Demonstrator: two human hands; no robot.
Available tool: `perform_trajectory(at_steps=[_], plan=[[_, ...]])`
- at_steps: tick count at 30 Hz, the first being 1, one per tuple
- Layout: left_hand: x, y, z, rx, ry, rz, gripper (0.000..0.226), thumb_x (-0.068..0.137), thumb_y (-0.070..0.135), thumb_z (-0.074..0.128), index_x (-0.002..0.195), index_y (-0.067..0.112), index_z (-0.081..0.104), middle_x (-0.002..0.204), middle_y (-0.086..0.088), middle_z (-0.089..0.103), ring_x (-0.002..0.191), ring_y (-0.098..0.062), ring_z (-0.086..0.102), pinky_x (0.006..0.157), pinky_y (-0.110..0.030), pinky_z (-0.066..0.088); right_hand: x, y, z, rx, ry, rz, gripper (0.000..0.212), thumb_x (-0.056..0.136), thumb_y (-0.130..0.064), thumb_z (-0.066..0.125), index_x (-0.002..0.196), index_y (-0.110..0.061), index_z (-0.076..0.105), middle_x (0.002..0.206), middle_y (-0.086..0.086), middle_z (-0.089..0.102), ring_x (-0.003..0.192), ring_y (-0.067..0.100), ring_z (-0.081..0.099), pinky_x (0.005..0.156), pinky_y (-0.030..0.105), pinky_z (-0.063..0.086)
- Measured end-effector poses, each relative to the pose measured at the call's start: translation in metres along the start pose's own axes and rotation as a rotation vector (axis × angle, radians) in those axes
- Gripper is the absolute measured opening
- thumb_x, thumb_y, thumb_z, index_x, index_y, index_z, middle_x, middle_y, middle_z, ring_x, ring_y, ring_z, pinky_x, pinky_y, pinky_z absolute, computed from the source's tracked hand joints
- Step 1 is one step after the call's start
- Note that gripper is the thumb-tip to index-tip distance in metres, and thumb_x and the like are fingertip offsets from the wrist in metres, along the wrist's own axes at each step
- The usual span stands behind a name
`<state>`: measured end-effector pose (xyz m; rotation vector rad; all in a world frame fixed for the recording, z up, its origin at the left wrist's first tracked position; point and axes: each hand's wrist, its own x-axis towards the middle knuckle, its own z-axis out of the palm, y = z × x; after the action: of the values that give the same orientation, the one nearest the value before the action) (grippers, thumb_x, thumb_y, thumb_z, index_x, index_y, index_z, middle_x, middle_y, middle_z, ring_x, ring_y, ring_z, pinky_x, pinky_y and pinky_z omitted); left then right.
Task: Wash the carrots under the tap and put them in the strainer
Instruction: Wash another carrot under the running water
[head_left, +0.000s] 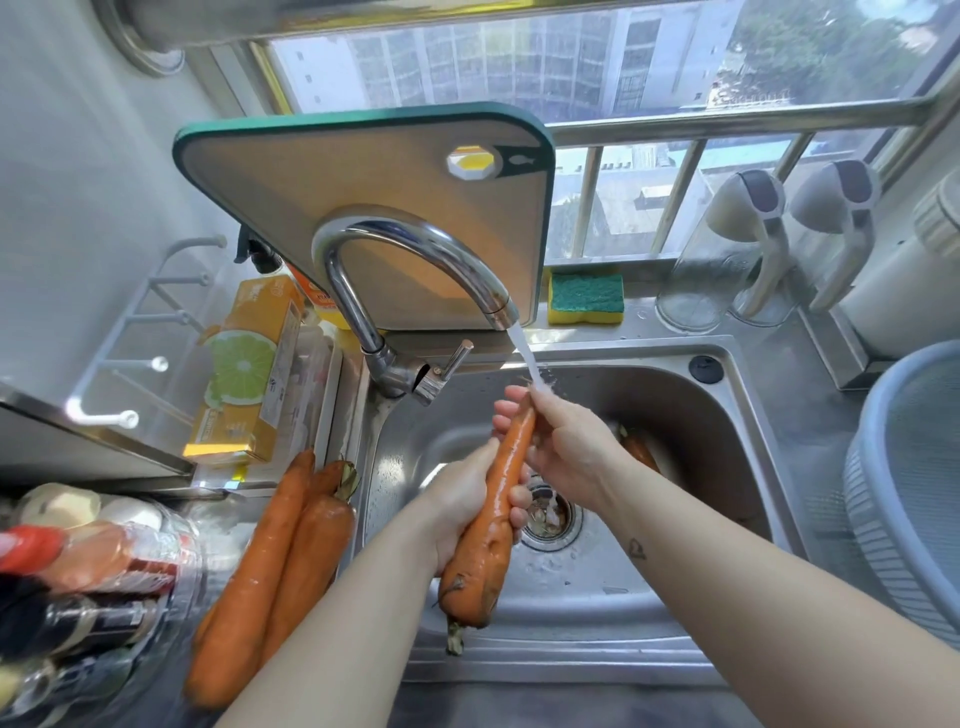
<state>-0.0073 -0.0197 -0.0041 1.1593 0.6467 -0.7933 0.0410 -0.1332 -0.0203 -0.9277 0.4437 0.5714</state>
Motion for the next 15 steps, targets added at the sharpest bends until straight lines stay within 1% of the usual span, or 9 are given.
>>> perform_trajectory(at_steps=[2, 3, 5, 7, 9, 12, 13, 14, 15], plan=[[-0.001, 0.003, -0.004, -0.046, 0.0, -0.015, 0.045, 0.096, 0.049, 0.042, 0.074, 0.012, 0.056, 0.053, 0.0, 0.05, 0.039, -0.011, 0.048, 0.043, -0.02, 0.044, -0.003, -0.002, -0.002, 0.022, -0.096, 0.01, 0.018, 0.1, -0.007, 0.042, 0.111, 0.0, 0.055, 0.098, 0.015, 0.066, 0.089, 0.023, 0.067, 0.08, 0.034, 0.056], [-0.002, 0.003, -0.004, -0.053, -0.005, -0.022, 0.045, 0.096, 0.049, 0.043, 0.074, 0.012, 0.055, 0.052, 0.0, 0.05, 0.039, -0.011, 0.048, 0.043, -0.021, 0.045, -0.004, -0.003, -0.003, -0.001, -0.116, -0.002, 0.017, 0.099, -0.004, 0.042, 0.111, 0.0, 0.054, 0.097, 0.015, 0.065, 0.089, 0.024, 0.066, 0.08, 0.034, 0.057], [-0.003, 0.003, -0.003, -0.04, -0.01, -0.025, 0.045, 0.095, 0.049, 0.044, 0.073, 0.012, 0.056, 0.053, 0.0, 0.05, 0.039, -0.011, 0.048, 0.043, -0.021, 0.044, -0.003, -0.004, -0.002, -0.084, -0.092, -0.037, 0.013, 0.098, -0.004, 0.045, 0.106, 0.001, 0.054, 0.089, 0.013, 0.062, 0.082, 0.023, 0.066, 0.075, 0.033, 0.058], [-0.003, 0.002, -0.002, -0.011, -0.007, -0.012, 0.044, 0.095, 0.049, 0.044, 0.076, 0.011, 0.056, 0.054, -0.001, 0.051, 0.041, -0.012, 0.049, 0.044, -0.021, 0.043, -0.002, -0.003, 0.002, -0.139, -0.022, -0.064, 0.01, 0.098, -0.007, 0.048, 0.096, 0.001, 0.054, 0.081, 0.013, 0.06, 0.071, 0.022, 0.064, 0.069, 0.031, 0.057], [-0.001, 0.0, 0.0, 0.022, -0.006, 0.004, 0.046, 0.097, 0.05, 0.04, 0.079, 0.01, 0.055, 0.055, -0.001, 0.052, 0.042, -0.012, 0.049, 0.043, -0.021, 0.044, -0.001, -0.002, 0.006, -0.118, 0.063, -0.072, 0.017, 0.099, -0.011, 0.047, 0.086, -0.002, 0.052, 0.072, 0.011, 0.056, 0.061, 0.019, 0.06, 0.062, 0.028, 0.055], [0.001, -0.002, 0.004, 0.049, -0.028, 0.002, 0.048, 0.097, 0.051, 0.039, 0.08, 0.01, 0.055, 0.055, -0.001, 0.053, 0.043, -0.012, 0.05, 0.044, -0.021, 0.044, 0.002, -0.002, 0.008, -0.117, 0.199, -0.06, 0.033, 0.1, -0.027, 0.047, 0.077, -0.004, 0.055, 0.058, 0.007, 0.057, 0.049, 0.016, 0.058, 0.054, 0.026, 0.053], [0.0, -0.002, 0.004, 0.045, -0.035, 0.004, 0.047, 0.097, 0.051, 0.04, 0.079, 0.01, 0.055, 0.055, -0.001, 0.053, 0.043, -0.012, 0.05, 0.044, -0.021, 0.044, 0.002, -0.003, 0.007, -0.103, 0.203, -0.052, 0.037, 0.1, -0.03, 0.045, 0.078, -0.004, 0.057, 0.057, 0.006, 0.059, 0.05, 0.017, 0.059, 0.054, 0.027, 0.052], [0.0, -0.001, 0.003, 0.031, -0.038, 0.008, 0.046, 0.096, 0.051, 0.041, 0.079, 0.011, 0.055, 0.056, -0.001, 0.053, 0.043, -0.012, 0.05, 0.045, -0.021, 0.044, 0.002, -0.004, 0.005, -0.08, 0.173, -0.045, 0.038, 0.101, -0.031, 0.043, 0.082, -0.002, 0.059, 0.06, 0.008, 0.062, 0.054, 0.018, 0.062, 0.056, 0.028, 0.054], [0.0, 0.0, 0.002, 0.009, -0.039, 0.01, 0.045, 0.096, 0.051, 0.043, 0.078, 0.011, 0.055, 0.055, -0.001, 0.052, 0.042, -0.012, 0.049, 0.045, -0.021, 0.044, 0.001, -0.005, 0.004, -0.054, 0.116, -0.031, 0.038, 0.102, -0.03, 0.042, 0.09, 0.001, 0.061, 0.069, 0.01, 0.066, 0.061, 0.019, 0.065, 0.06, 0.028, 0.056]])
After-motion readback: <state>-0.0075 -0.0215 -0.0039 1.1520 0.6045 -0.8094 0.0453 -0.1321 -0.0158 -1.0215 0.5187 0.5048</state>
